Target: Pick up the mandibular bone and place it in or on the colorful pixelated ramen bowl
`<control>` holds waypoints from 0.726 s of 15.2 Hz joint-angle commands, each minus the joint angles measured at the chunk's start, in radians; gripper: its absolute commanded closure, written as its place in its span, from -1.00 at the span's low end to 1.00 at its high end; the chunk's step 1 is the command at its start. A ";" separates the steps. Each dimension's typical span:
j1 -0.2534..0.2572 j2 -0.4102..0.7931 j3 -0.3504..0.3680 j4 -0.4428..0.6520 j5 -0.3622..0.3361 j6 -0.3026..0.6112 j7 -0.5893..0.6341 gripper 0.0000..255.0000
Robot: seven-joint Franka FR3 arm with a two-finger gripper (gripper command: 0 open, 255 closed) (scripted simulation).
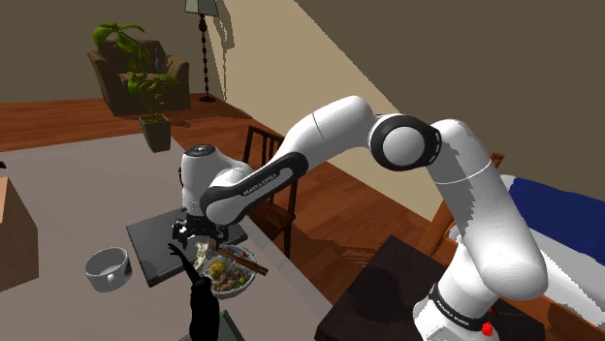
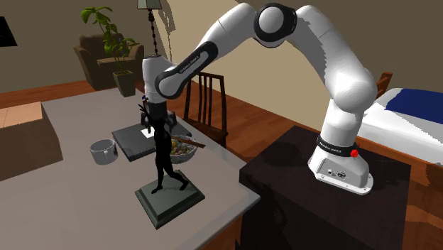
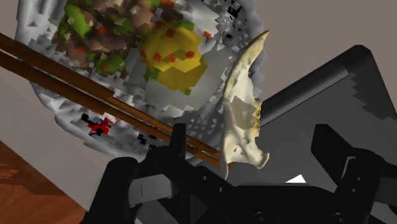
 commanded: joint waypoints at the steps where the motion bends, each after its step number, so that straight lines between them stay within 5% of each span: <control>1: 0.001 0.022 -0.004 0.008 -0.003 0.016 -0.002 -1.00; 11: 0.007 0.048 -0.011 0.018 -0.010 0.032 0.001 -1.00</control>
